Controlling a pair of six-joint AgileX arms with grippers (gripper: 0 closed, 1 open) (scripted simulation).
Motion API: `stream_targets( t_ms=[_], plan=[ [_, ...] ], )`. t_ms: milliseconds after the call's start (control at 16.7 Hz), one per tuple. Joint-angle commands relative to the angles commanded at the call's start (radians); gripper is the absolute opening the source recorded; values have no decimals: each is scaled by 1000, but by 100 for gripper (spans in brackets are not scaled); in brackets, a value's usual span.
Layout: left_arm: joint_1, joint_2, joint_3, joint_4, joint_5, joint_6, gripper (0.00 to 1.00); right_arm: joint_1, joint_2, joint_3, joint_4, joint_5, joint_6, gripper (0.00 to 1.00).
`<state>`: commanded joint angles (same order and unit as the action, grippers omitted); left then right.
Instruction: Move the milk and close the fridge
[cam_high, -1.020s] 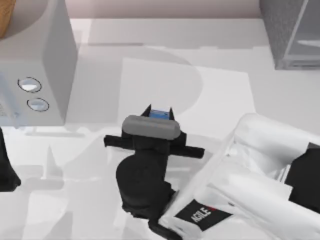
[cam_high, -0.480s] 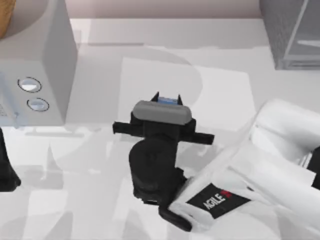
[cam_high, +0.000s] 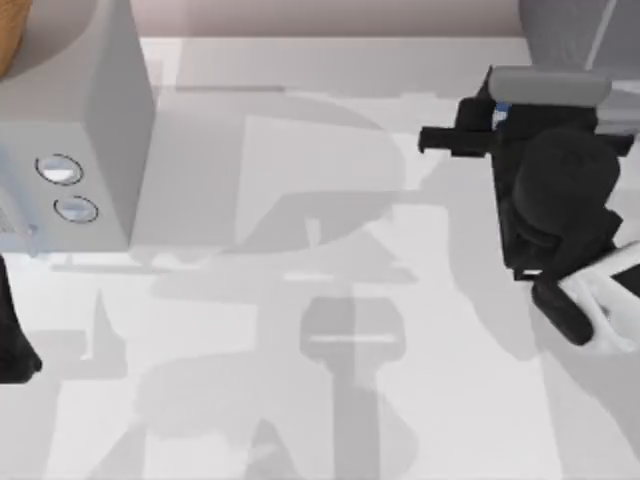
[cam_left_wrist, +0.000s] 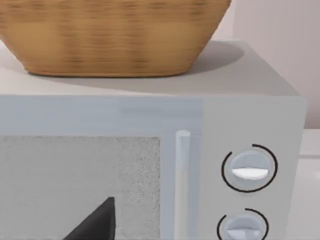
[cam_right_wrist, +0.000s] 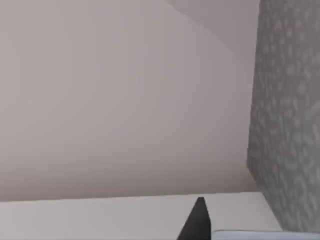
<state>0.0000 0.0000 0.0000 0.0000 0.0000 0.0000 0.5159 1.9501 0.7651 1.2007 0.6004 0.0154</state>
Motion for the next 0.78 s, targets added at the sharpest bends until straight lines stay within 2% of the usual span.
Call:
stream_targets(
  t_ms=[240,420,600,780],
  plan=[
    [0,0,0,0,0,0,100,-282,-242,-199,-42,-333,-1,0],
    [0,0,0,0,0,0,100,-436,-381,-317,-71,-494,0,0],
    [0,0,0,0,0,0,100,-500,-444,-373,-86,-560,0,0],
    [0,0,0,0,0,0,100,-501,-445,-375,-86,-561,0,0]
  ],
)
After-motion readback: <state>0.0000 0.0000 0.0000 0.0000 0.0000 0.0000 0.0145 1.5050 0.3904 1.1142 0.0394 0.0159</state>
